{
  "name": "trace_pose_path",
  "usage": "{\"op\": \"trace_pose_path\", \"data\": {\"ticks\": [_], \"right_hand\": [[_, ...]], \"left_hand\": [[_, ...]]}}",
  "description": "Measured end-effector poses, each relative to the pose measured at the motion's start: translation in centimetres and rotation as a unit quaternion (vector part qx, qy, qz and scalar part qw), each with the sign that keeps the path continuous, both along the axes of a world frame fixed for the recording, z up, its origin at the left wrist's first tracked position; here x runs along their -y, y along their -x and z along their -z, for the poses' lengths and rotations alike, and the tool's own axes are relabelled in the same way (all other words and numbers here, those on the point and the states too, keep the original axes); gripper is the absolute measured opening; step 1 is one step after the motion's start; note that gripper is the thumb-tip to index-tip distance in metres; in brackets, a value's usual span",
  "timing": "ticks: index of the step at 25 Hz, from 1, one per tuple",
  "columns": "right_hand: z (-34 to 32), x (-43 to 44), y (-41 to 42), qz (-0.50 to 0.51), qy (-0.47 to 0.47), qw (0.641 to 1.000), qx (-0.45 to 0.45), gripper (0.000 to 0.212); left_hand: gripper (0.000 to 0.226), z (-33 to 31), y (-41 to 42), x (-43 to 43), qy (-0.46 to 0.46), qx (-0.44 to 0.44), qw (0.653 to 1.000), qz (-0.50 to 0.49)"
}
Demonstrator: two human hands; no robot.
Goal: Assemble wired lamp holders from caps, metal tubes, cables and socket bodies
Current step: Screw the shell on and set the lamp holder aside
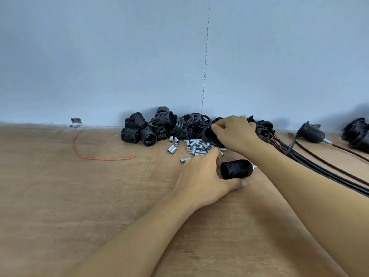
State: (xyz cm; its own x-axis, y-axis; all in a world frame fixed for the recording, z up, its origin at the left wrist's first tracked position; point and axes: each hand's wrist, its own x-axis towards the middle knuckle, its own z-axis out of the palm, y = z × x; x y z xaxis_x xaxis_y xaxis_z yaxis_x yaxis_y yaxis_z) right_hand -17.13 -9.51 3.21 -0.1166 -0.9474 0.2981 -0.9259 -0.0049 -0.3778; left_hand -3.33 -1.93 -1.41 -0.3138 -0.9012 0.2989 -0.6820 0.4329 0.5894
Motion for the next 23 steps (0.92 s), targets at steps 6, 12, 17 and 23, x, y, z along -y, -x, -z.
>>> {"op": "trace_pose_path", "data": {"ticks": [6, 12, 17, 23], "right_hand": [[-1.8, -1.8, 0.9, -0.054, 0.138, 0.972, 0.182, 0.022], [-0.8, -7.2, 1.7, -0.118, 0.096, 0.960, 0.234, 0.019], [2.2, -10.2, 2.8, -0.172, 0.056, 0.971, 0.159, 0.022], [2.9, -10.2, 3.2, -0.222, 0.058, 0.965, 0.129, 0.028]], "left_hand": [[0.059, 0.1, -0.2, 0.1, -0.028, -0.017, 0.999, 0.005], [0.071, 0.1, -0.3, 0.3, -0.095, -0.098, 0.991, 0.011], [0.086, -0.2, -1.3, 0.1, -0.119, -0.209, 0.970, 0.030], [0.026, -0.9, -1.7, -0.1, -0.149, -0.361, 0.920, 0.045]]}}
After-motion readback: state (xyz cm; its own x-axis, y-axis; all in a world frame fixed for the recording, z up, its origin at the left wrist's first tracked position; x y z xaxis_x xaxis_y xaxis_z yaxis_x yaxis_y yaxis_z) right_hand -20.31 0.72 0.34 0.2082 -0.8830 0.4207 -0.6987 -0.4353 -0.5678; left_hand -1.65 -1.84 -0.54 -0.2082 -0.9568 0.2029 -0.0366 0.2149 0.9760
